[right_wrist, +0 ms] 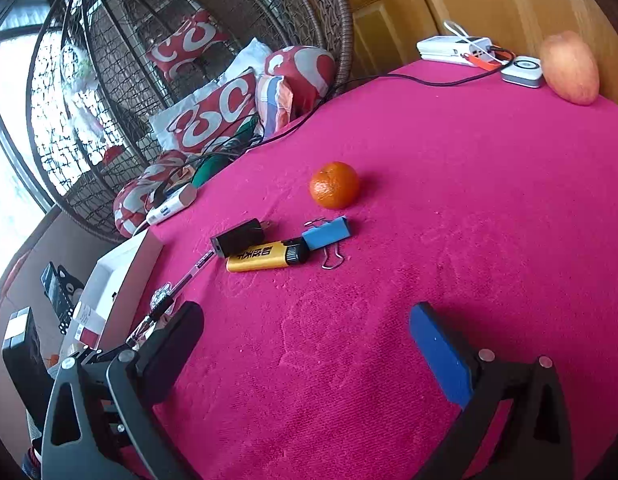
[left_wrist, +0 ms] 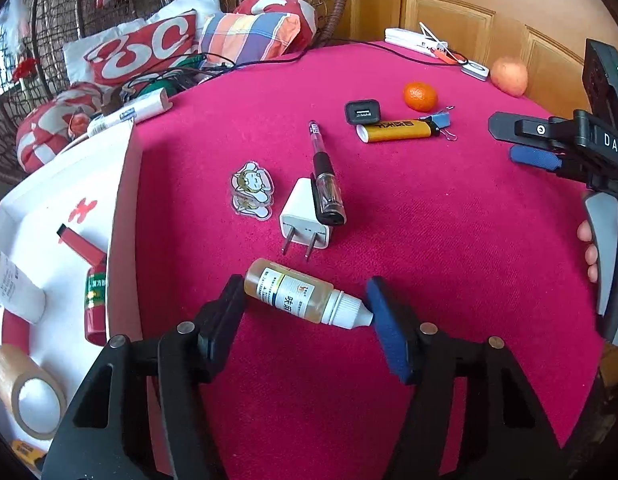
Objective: Organize rigid objects
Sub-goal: 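Grasp the small dropper bottle with the left gripper while the right gripper grasps the tangerine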
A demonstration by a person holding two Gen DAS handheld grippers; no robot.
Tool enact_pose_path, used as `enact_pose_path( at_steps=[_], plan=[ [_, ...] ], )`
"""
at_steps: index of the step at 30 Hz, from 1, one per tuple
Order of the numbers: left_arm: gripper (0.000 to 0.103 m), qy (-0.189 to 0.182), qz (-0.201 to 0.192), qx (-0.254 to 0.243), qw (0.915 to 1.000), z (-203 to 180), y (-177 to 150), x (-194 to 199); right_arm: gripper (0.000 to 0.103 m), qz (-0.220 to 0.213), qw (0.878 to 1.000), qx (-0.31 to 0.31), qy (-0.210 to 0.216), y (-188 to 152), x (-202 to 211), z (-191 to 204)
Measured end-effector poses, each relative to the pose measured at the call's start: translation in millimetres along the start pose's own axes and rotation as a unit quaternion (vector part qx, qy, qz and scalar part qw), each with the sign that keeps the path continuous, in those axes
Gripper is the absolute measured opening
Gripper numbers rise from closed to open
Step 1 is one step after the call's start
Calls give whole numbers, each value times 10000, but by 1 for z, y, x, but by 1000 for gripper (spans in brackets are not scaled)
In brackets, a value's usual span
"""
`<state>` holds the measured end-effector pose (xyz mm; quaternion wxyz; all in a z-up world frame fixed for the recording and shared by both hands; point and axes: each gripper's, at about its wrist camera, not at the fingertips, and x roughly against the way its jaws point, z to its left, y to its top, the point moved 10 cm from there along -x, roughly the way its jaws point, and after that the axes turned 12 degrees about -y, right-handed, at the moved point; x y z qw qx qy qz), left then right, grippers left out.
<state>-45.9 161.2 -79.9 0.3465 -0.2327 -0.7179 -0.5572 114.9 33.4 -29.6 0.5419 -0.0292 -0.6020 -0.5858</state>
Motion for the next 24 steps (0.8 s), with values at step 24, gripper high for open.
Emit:
enact_pose_path(
  at_steps=[24],
  plan=[
    [78,-179,-168,-190,9995,-8,5,6,103,-196,9986,121,-474,53,-7,-33]
  ],
)
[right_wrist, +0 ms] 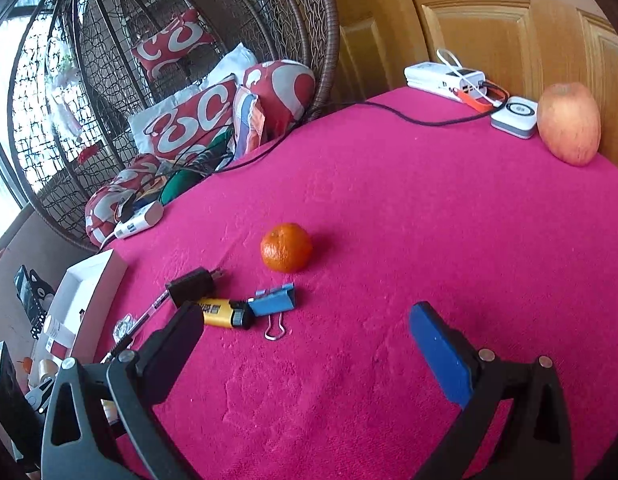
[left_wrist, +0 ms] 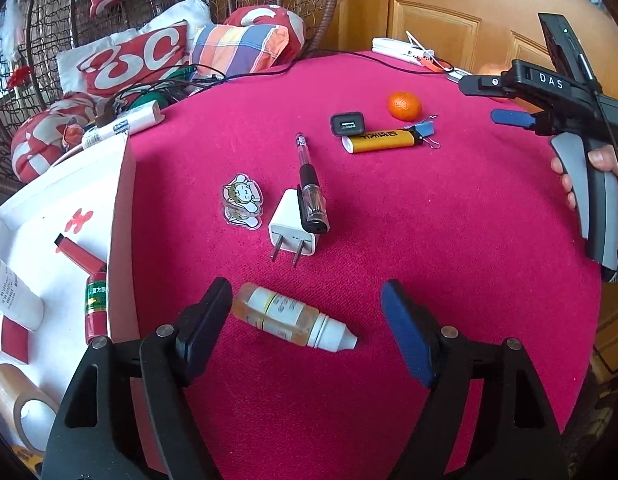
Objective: Organize rigid objects
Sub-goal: 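Grasp the small dropper bottle with the left gripper while the right gripper grasps the tangerine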
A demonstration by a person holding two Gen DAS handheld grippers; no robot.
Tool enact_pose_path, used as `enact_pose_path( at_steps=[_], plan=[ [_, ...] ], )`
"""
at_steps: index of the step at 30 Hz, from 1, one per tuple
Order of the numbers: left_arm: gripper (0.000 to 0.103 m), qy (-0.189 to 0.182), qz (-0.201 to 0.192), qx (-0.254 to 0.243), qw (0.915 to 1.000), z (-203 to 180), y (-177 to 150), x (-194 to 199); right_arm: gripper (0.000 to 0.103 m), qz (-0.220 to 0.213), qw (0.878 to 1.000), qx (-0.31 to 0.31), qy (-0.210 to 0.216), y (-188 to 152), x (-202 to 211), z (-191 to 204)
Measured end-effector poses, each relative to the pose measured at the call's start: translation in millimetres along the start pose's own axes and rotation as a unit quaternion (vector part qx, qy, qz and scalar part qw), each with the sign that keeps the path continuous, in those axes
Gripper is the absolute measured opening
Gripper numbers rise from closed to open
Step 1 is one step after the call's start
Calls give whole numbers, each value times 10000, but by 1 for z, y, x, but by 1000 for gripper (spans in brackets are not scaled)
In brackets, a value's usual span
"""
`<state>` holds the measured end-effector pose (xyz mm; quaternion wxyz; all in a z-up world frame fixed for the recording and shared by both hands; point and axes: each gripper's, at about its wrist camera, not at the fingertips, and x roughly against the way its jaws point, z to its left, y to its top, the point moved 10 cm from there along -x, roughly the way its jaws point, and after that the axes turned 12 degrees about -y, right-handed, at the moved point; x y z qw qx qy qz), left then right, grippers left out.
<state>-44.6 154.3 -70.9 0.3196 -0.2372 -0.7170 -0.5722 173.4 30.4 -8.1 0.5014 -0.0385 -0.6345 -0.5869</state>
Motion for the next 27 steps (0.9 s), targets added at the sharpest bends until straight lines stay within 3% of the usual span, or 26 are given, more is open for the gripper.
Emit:
enact_pose_path(
  at_steps=[9,13,15,16,17,19,25,27],
  plan=[
    [79,-86,210,-409,9989,-8,-5,-4,103,31,9999,-47,133,2,-2,1],
    [78,-193,205,-354,9990,-8,-6,-5,103,80,9999,-51,93,0,-6,-1],
    [68,-249,201,-377,9988,-10,-6,-4,103,98,9999,-46,79,1,-8,-2],
    [50,-237,215,-399,9987,-11,-7,-5,103,101,9999,-22,69,2,-9,-2],
    [38,-227,212,-395,9987,-12,-7,-5,103,98,9999,31,52,4,-10,-1],
    [31,-251,186,-326,9990,-13,-7,-5,103,92,9997,222,0,7,-14,4],
    [31,-306,165,-156,9993,-10,-6,-3,103,90,9960,853,-241,17,-41,31],
    [38,-348,143,-142,9992,-11,-7,-1,103,149,9953,916,-275,19,-52,37]
  ],
)
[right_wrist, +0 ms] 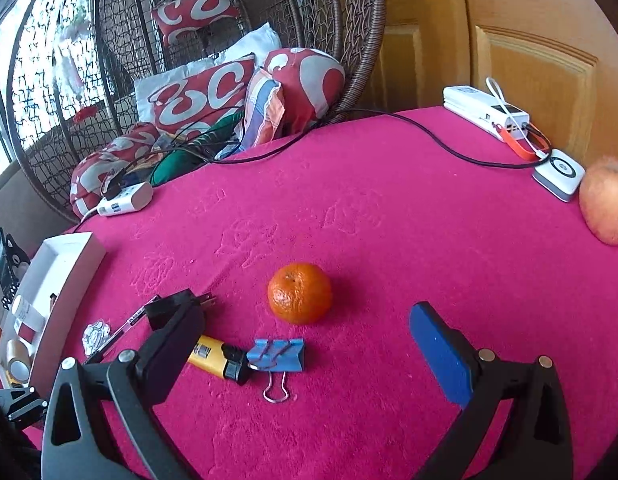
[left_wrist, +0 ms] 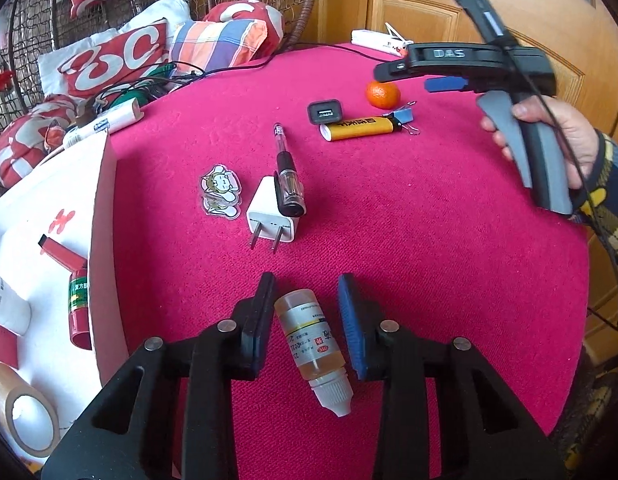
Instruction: Organize rigid objects
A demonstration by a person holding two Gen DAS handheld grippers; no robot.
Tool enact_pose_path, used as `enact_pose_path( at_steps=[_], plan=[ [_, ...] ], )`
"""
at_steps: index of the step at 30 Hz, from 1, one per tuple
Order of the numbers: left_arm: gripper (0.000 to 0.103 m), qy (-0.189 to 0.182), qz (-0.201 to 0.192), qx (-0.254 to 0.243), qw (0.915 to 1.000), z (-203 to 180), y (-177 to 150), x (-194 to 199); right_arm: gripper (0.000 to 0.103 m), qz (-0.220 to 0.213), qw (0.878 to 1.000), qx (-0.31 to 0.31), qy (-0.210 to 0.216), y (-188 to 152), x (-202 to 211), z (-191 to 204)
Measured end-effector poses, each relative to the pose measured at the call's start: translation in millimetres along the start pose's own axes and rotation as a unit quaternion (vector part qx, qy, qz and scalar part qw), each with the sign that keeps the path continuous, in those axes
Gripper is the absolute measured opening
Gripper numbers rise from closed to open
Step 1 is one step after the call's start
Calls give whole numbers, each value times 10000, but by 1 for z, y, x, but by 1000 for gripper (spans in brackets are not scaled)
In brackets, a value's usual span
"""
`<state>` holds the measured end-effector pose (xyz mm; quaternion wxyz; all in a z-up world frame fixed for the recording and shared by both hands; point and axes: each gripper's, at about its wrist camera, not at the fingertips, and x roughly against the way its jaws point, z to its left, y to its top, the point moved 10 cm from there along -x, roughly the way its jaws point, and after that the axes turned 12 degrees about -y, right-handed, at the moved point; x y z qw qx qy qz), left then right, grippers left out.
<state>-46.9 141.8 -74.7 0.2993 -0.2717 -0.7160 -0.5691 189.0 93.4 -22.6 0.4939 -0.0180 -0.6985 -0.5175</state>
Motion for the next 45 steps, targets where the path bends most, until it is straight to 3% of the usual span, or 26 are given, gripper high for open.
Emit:
enact_pose_path(
  at_steps=[2,3,11,12,13,14,16,17,18,20,27,34,40,45],
  plan=[
    [73,64,-18,-1,10000,0,-2,3,103,5,10000,-1,8,3,-7,5],
    [77,117,-21,1,9999,0,-3,4,103,-6,10000,2,2,4,-9,7],
    [77,187,251,289,9991,-7,-18,3,103,173,9998,-61,29,-3,-24,10],
    [76,214,239,328,9989,-7,-19,4,103,167,9999,-34,26,-2,-23,10],
    [67,242,253,383,9987,-7,-19,5,100,171,9999,-6,15,-3,-23,10],
    [52,255,239,423,9985,-7,-18,6,91,193,9998,23,11,-3,-25,11],
    [32,147,229,573,9980,-6,-18,7,76,283,9995,140,-12,-5,-28,14],
    [28,123,241,604,9978,-6,-18,7,67,313,9993,204,-77,-6,-30,15],
    [25,101,240,591,9979,-6,-18,7,64,303,9989,300,-187,-5,-30,16],
    [20,71,218,615,9978,-7,-19,8,40,294,9982,441,-283,-5,-31,17],
    [19,174,56,618,9979,-8,-17,15,40,-8,9997,215,-135,-1,-7,8],
    [19,333,-712,602,9951,-13,10,51,40,-682,9964,-179,461,6,68,10],
    [19,587,-1338,556,9877,-15,28,91,40,-1286,9889,9,745,2,129,30],
    [19,641,-1526,628,9842,-11,32,107,40,-1641,9809,330,988,2,163,54]
  ],
)
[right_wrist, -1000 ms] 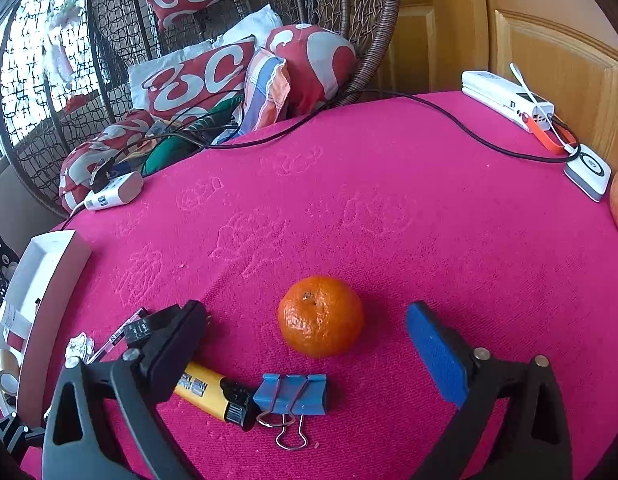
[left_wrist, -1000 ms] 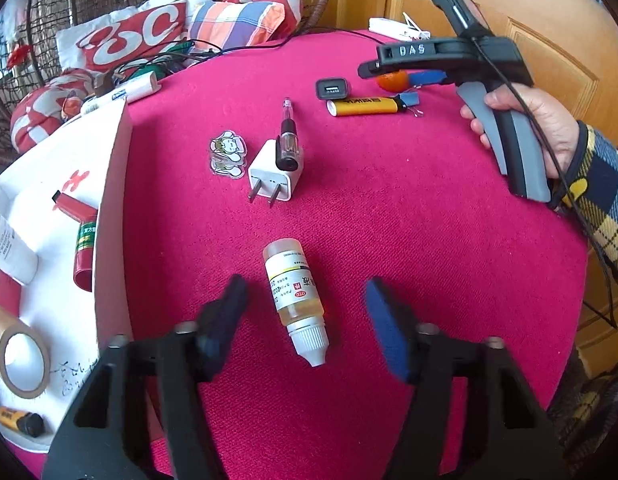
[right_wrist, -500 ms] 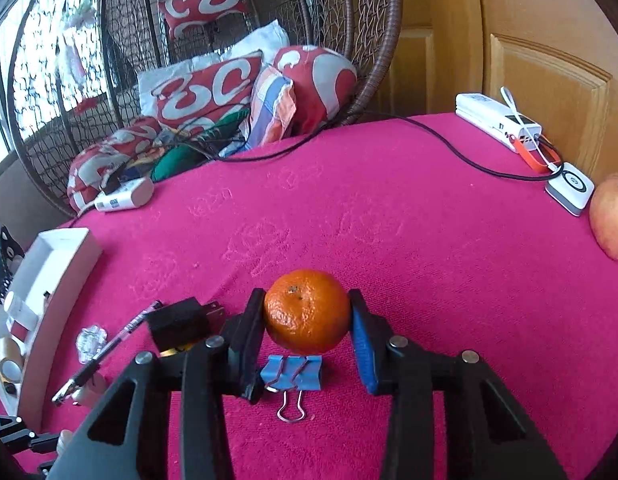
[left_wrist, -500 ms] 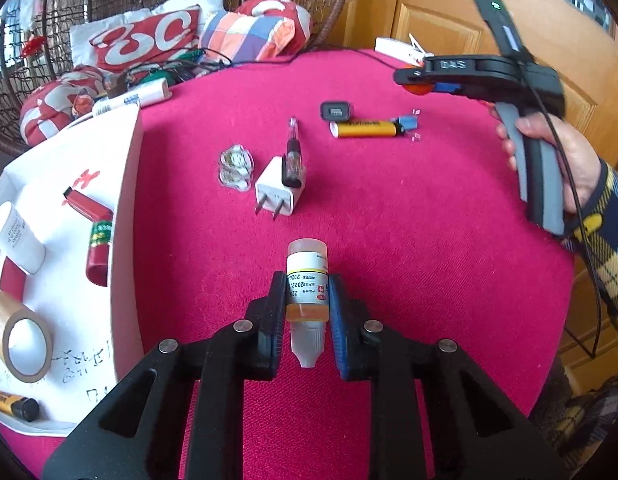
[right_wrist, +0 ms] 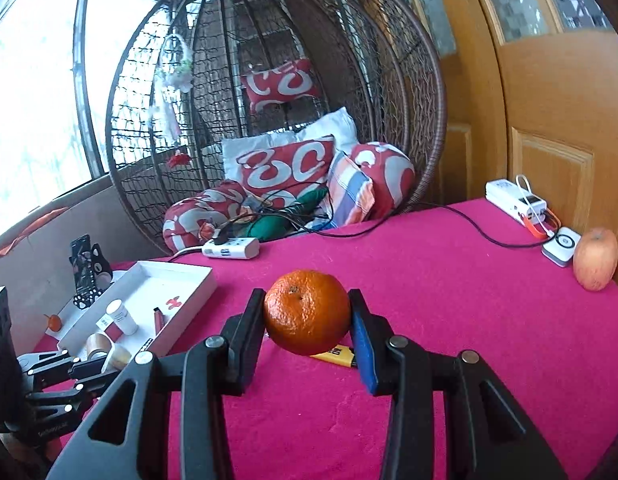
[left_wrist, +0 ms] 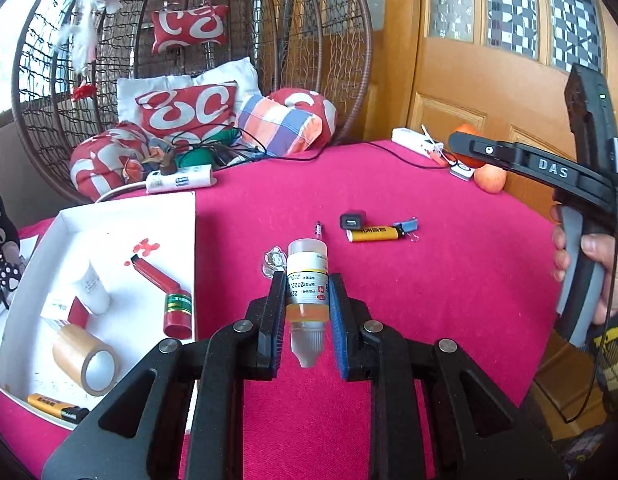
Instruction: Organize rigid objects
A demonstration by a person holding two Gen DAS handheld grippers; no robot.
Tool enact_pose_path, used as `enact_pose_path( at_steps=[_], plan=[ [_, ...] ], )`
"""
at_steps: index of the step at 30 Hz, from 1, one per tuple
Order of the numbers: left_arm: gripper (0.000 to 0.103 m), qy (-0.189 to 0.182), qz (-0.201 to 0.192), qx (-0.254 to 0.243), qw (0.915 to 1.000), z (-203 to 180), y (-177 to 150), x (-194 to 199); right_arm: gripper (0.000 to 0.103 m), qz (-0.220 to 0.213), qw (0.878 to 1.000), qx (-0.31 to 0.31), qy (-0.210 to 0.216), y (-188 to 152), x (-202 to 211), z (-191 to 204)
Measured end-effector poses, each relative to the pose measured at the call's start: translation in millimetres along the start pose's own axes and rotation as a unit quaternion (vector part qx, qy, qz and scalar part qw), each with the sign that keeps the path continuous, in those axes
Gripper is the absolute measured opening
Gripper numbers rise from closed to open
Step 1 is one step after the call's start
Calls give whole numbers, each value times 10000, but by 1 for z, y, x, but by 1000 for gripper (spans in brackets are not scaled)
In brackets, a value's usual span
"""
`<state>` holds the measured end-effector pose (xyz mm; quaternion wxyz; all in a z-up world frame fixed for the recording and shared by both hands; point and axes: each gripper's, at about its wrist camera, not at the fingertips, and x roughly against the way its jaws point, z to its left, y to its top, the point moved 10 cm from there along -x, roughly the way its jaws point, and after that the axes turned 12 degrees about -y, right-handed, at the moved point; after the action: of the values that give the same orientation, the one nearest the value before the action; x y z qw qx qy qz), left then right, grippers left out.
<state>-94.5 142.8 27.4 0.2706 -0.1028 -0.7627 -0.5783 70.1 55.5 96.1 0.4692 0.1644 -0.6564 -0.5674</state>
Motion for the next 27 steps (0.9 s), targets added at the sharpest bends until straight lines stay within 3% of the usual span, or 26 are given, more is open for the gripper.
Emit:
enact_pose_path(
  at_steps=[7,27],
  plan=[
    [19,36,-137,109,9998,9,2,12,40,-132,9993,28,352,7,12,27],
    [19,128,-486,566,9971,41,-4,43,40,167,9950,375,905,-7,16,92]
  ],
)
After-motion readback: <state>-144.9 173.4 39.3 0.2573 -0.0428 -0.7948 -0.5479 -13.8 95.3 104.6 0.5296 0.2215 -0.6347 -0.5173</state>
